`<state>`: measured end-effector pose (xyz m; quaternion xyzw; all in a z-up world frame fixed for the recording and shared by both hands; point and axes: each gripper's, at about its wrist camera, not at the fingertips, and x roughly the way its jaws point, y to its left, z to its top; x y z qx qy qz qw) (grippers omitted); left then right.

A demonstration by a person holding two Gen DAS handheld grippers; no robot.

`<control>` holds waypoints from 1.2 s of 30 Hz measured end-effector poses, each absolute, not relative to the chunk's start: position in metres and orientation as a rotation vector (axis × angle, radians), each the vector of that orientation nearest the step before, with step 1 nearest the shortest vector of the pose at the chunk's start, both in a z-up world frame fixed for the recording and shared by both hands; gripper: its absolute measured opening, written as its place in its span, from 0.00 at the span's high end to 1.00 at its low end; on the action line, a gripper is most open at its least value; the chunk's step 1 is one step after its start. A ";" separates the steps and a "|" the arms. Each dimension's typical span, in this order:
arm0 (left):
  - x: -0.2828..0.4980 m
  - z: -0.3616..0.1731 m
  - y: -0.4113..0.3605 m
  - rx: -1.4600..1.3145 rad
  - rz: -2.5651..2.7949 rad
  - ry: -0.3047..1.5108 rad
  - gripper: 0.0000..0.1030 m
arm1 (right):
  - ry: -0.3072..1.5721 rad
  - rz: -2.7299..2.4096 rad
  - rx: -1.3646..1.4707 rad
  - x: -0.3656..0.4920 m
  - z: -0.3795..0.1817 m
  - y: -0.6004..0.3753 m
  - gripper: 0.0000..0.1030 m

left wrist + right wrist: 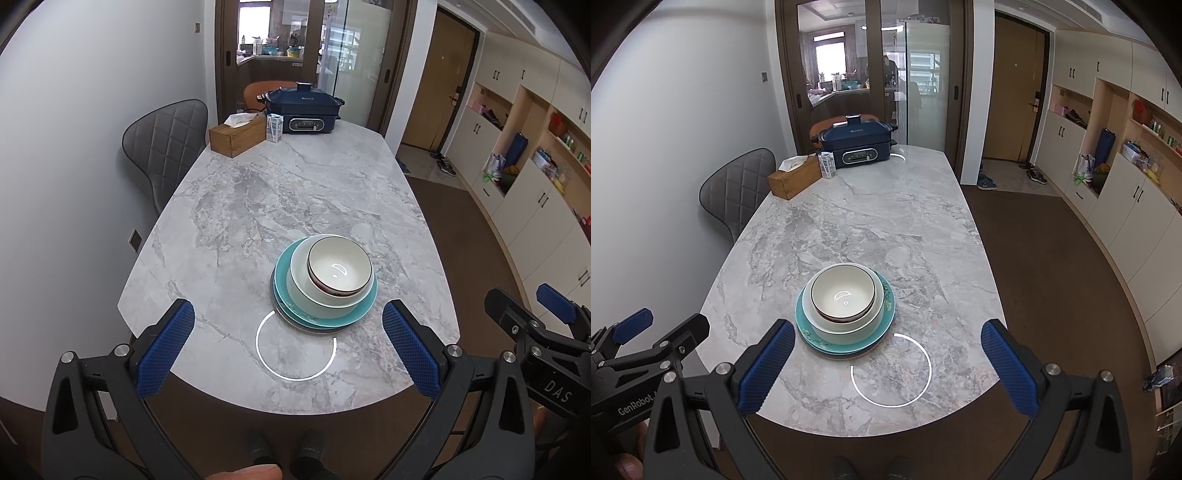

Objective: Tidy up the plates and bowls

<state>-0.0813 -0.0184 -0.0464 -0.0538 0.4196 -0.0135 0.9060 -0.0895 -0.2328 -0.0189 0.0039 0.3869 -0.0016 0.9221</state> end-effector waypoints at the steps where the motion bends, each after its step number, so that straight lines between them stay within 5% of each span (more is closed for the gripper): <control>1: -0.081 -0.046 -0.019 -0.110 -0.028 0.867 0.00 | 0.795 -0.004 0.006 -0.090 -0.019 -0.233 0.00; 36: -0.078 -0.048 -0.027 -0.133 -0.051 0.877 0.00 | 0.800 -0.001 0.000 -0.088 -0.020 -0.233 0.00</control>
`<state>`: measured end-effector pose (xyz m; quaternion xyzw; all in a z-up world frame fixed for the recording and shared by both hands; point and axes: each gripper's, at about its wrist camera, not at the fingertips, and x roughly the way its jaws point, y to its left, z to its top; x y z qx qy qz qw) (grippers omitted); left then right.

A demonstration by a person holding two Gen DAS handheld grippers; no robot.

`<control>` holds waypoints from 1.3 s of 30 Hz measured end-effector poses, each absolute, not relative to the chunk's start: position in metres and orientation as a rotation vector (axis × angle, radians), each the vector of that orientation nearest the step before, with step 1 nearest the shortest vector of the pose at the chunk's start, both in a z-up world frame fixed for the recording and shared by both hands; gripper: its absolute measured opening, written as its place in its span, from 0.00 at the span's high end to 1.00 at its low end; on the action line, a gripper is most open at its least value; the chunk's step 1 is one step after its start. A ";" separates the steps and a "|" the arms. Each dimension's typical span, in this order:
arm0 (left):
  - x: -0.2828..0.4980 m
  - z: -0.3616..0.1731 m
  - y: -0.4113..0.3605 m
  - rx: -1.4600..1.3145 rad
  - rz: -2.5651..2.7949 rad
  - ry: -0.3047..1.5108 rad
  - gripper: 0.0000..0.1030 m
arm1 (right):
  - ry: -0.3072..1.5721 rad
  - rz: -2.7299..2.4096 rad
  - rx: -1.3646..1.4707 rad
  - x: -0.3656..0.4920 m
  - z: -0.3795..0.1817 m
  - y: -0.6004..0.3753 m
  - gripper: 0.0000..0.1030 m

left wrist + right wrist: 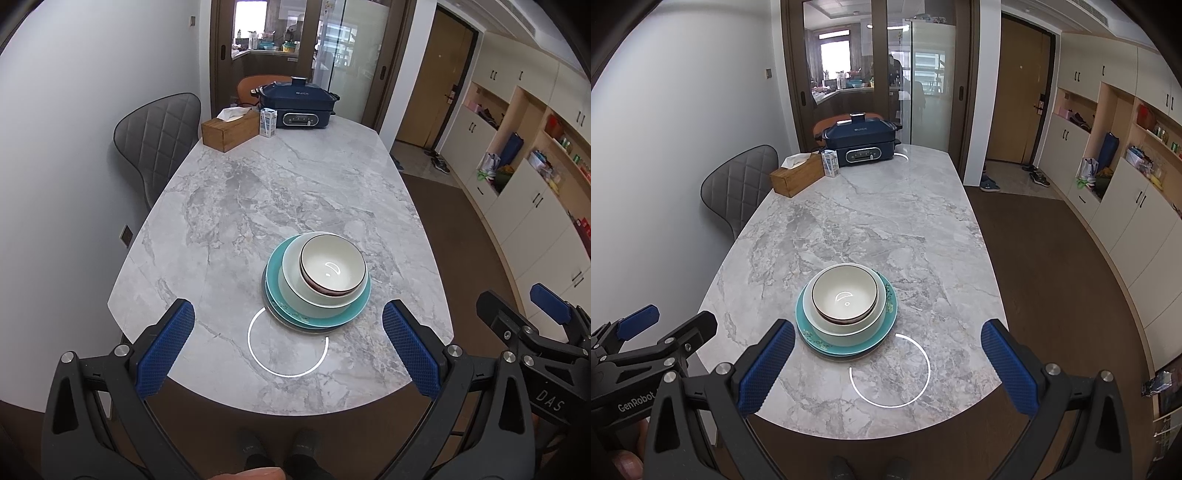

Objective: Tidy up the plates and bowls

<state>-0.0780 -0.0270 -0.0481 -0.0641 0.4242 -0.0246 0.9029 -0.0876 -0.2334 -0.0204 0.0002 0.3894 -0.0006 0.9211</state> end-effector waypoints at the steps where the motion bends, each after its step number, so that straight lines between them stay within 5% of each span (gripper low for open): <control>1: -0.078 -0.048 -0.026 -0.131 -0.049 0.877 0.00 | 0.800 0.000 0.001 -0.088 -0.020 -0.233 0.00; 39: -0.076 -0.050 -0.026 -0.131 -0.046 0.875 0.00 | 0.805 0.010 -0.006 -0.082 -0.020 -0.239 0.00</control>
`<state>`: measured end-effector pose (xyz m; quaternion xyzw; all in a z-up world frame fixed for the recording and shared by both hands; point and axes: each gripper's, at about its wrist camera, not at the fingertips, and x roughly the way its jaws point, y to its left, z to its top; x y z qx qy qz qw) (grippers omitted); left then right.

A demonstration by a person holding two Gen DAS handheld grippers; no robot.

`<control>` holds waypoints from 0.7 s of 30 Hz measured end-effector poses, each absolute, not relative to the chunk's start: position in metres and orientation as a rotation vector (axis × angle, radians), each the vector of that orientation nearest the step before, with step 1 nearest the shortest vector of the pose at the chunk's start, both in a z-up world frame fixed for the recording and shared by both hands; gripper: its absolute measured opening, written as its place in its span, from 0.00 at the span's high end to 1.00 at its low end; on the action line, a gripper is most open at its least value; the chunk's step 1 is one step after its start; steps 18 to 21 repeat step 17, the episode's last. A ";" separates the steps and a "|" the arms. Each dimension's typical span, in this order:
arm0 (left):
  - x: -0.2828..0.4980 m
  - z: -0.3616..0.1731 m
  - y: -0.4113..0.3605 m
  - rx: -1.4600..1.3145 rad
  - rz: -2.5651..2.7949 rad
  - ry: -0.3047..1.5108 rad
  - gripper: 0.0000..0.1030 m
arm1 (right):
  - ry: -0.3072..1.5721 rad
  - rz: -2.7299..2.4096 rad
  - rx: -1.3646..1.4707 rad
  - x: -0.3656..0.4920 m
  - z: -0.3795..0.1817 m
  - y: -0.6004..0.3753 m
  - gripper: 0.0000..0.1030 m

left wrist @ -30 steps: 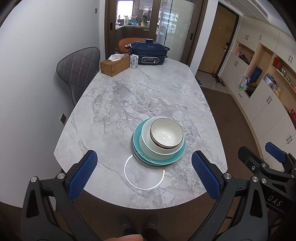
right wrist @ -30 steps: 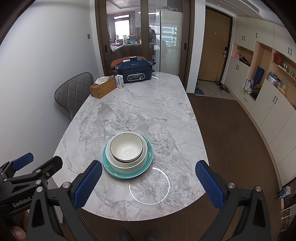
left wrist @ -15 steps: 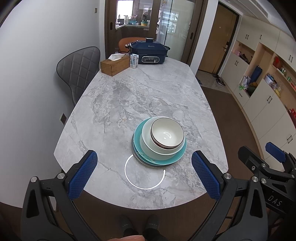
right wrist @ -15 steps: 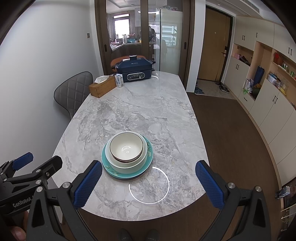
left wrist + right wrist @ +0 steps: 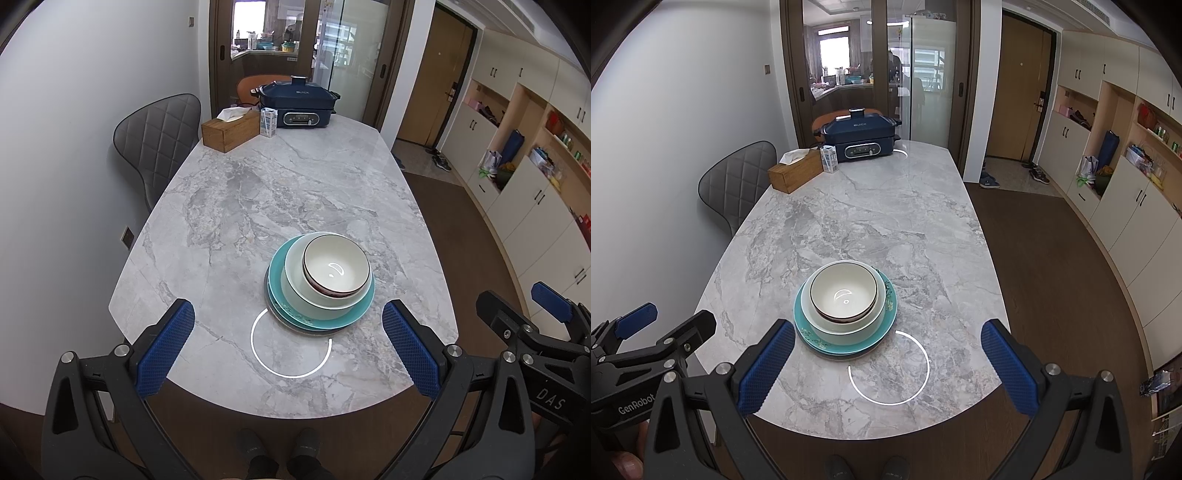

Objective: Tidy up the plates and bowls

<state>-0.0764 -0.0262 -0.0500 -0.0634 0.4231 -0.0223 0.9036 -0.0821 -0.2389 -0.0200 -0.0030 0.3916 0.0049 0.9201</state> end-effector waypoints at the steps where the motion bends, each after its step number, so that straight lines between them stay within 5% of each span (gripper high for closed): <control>1: -0.076 -0.051 -0.025 -0.131 -0.046 0.871 0.00 | 0.805 0.011 -0.005 -0.082 -0.020 -0.239 0.00; 21: -0.072 -0.057 -0.019 -0.132 -0.046 0.860 0.00 | 0.810 0.013 -0.008 -0.080 -0.020 -0.242 0.00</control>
